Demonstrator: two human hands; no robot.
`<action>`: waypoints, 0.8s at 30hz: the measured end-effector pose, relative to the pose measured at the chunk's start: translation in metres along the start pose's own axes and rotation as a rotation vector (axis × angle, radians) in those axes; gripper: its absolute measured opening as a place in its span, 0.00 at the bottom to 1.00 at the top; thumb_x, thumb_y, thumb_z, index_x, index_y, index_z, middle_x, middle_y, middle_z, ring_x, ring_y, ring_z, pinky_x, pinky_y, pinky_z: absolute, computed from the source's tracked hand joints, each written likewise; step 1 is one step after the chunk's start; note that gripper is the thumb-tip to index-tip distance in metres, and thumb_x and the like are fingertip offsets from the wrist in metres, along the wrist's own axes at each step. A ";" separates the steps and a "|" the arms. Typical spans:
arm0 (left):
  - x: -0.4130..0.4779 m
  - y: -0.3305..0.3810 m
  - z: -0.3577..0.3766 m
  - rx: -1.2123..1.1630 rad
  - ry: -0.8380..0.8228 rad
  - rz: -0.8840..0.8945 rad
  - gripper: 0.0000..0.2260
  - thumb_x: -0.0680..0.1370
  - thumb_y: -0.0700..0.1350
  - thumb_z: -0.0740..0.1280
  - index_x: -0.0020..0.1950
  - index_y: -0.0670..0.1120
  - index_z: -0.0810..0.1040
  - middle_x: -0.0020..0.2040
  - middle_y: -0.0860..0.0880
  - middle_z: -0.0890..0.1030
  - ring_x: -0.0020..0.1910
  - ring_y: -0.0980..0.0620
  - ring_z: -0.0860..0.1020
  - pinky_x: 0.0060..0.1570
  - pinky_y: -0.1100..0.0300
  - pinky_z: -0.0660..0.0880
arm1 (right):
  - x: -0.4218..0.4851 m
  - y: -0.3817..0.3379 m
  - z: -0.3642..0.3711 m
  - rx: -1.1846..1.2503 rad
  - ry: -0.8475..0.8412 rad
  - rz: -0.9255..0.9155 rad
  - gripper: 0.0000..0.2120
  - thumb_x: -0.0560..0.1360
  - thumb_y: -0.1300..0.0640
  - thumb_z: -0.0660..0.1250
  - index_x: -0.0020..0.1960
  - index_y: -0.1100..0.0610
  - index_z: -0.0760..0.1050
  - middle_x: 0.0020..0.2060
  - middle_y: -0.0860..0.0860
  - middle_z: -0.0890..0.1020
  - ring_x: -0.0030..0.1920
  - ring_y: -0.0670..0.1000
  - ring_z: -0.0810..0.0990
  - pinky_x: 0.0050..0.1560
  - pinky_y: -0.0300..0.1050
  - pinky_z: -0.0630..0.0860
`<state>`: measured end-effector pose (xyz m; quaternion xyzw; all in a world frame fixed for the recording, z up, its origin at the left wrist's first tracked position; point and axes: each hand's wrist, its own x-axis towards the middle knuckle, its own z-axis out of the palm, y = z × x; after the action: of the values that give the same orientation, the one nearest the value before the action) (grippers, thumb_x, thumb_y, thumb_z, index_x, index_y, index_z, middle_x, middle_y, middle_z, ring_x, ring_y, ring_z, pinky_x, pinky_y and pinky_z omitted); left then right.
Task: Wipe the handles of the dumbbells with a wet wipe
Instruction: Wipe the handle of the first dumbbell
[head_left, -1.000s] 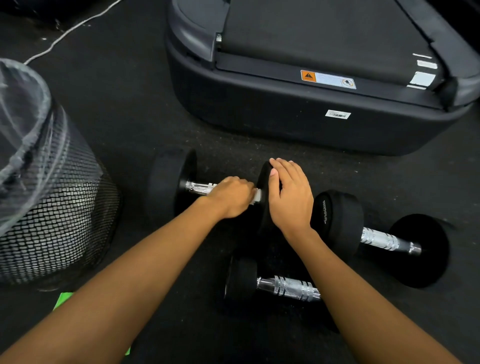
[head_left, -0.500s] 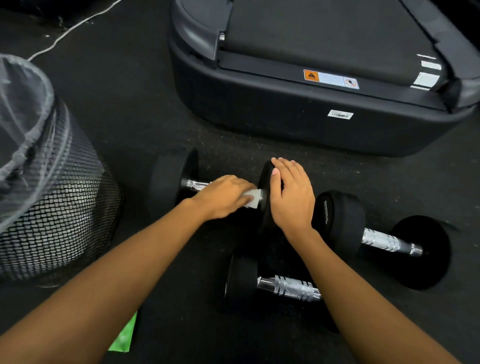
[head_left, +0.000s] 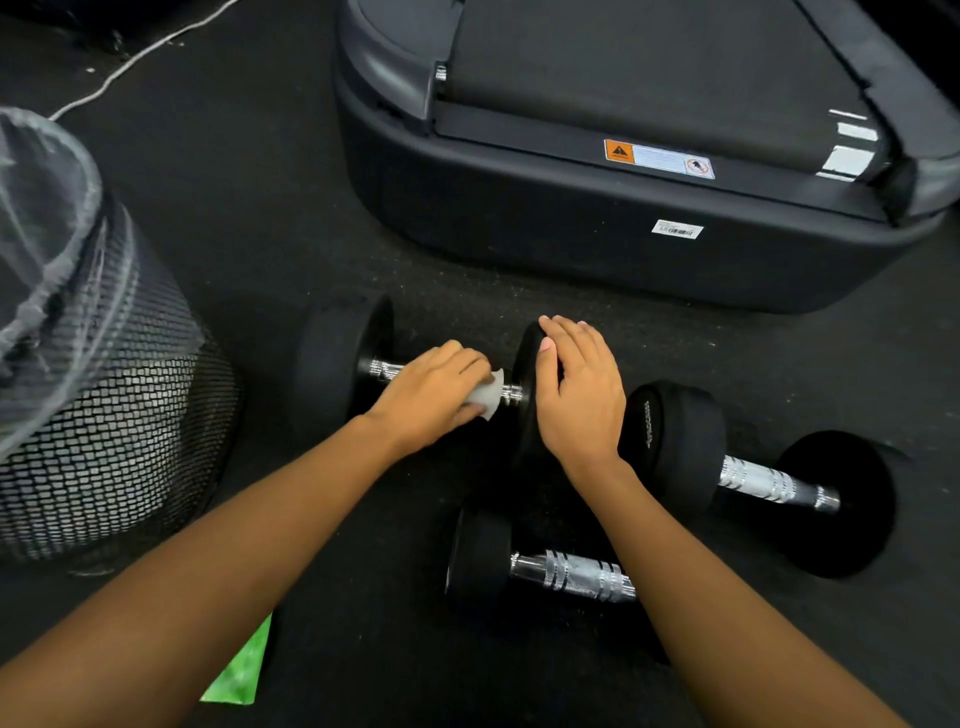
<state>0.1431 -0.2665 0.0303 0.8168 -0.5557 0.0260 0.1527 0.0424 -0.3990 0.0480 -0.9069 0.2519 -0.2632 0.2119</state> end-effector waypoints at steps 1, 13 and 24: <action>0.000 0.002 0.000 0.015 0.013 0.000 0.15 0.69 0.44 0.74 0.53 0.42 0.77 0.51 0.46 0.79 0.49 0.48 0.76 0.49 0.55 0.74 | 0.000 0.000 0.000 -0.001 0.003 0.001 0.25 0.78 0.47 0.47 0.65 0.56 0.73 0.63 0.51 0.76 0.69 0.52 0.68 0.70 0.45 0.60; 0.002 0.006 0.007 -0.005 0.040 0.010 0.13 0.66 0.41 0.74 0.47 0.42 0.76 0.46 0.46 0.78 0.43 0.47 0.75 0.44 0.56 0.72 | -0.001 0.001 0.002 0.012 0.017 0.004 0.24 0.78 0.47 0.48 0.64 0.56 0.74 0.63 0.51 0.77 0.69 0.52 0.68 0.69 0.44 0.60; 0.007 0.010 0.010 -0.060 0.010 0.021 0.11 0.71 0.42 0.71 0.52 0.41 0.76 0.50 0.46 0.79 0.49 0.47 0.76 0.51 0.56 0.71 | 0.000 0.001 0.001 0.015 0.005 0.010 0.25 0.77 0.47 0.47 0.65 0.55 0.74 0.63 0.50 0.76 0.69 0.51 0.67 0.69 0.45 0.61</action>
<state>0.1351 -0.2786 0.0244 0.8057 -0.5643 0.0150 0.1794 0.0423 -0.3993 0.0471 -0.9033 0.2549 -0.2665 0.2191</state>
